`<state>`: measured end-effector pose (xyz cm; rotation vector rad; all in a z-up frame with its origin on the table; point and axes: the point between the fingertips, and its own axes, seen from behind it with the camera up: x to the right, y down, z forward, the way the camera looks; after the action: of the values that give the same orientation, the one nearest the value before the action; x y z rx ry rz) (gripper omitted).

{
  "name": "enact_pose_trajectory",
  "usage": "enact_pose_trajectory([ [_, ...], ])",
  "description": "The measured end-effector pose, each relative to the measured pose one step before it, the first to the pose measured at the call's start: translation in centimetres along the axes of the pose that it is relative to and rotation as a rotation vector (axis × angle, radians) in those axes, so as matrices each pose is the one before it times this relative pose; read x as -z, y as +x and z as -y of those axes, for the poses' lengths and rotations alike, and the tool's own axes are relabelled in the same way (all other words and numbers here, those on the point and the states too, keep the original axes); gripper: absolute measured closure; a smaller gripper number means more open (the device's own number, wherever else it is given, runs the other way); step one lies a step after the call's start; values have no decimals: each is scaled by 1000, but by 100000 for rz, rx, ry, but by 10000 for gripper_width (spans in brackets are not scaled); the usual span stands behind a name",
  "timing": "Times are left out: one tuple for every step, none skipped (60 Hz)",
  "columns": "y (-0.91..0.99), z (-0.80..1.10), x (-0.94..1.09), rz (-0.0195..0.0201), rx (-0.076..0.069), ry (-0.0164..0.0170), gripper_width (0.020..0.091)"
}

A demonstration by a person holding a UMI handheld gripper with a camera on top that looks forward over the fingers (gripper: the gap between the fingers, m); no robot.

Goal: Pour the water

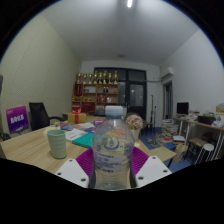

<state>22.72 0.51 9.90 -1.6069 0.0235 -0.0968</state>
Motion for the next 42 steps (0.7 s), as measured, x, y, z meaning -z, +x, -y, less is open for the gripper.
enact_pose_trajectory([
  [-172, 325, -213, 400, 1189, -151, 636],
  [-146, 508, -237, 290, 1982, 210, 636],
  [328, 710, 111, 739, 3086, 208, 637],
  [-76, 828, -400, 424, 3798, 547, 637],
  [-191, 814, -433, 208, 4544, 436, 637],
  [229, 519, -21, 176, 5193, 700, 637],
  [-121, 1075, -423, 0, 5353, 877, 636],
  [-1580, 1168, -1335, -871, 5418, 1619, 635],
  [-207, 1153, -450, 214, 6154, 1360, 636],
  [-202, 1216, -515, 247, 6804, 1325, 636],
  [-168, 1125, -498, 243, 7320, 1243, 636],
  [-159, 1024, -605, 22, 7884, 1082, 636],
  [-43, 860, -605, -88, 8190, 764, 638],
  [-59, 697, -745, -263, 8514, 583, 638],
  [-26, 755, -591, -121, 8436, 725, 638],
  [-101, 727, -604, -330, 8030, 830, 637],
  [987, -50, 231, 1070, 8227, 1012, 636],
  [-1190, 1381, -1443, -840, 8187, 94, 635],
  [960, -386, 433, 820, 8282, 814, 636],
  [659, -554, -59, 1538, 9290, 1368, 635],
  [-752, 1229, -2383, -1307, 8819, 284, 634],
  [-25, 559, -377, -124, 8738, 507, 633],
  [-115, 491, -503, -220, 8730, 422, 635],
  [-116, 391, -331, -376, 8480, 87, 635],
  [-84, 369, -364, -404, 7990, 137, 636],
  [-80, 263, -279, -415, 7257, 177, 634],
  [-14, -1249, -91, 422, 6732, 1087, 633],
  [144, 194, -138, -547, 5819, 307, 633],
  [-251, 956, -825, 605, 5615, 25, 634],
  [-102, 89, -86, 102, 4805, 158, 632],
  [-100, 12, -33, 97, 4233, -227, 635],
  [-65, 5, -6, 64, 3676, -213, 634],
  [-39, 66, -119, -114, 2976, -25, 628],
  [277, -694, 1842, 76, 1378, -27, 632],
  [-44, 545, -952, 404, 1109, -167, 633],
  [-141, -83, -3, 339, 934, -207, 633],
  [129, -1147, -2346, 813, 1777, 708, 634],
  [-152, -10, -42, 604, 770, -46, 629],
  [-21, 126, -81, 468, 963, -3, 633],
  [-10, 137, 9, 130, 1324, 310, 635],
  [92, 159, -30, -241, 1513, 467, 630],
  [170, 155, 45, -511, 1726, 422, 636],
])
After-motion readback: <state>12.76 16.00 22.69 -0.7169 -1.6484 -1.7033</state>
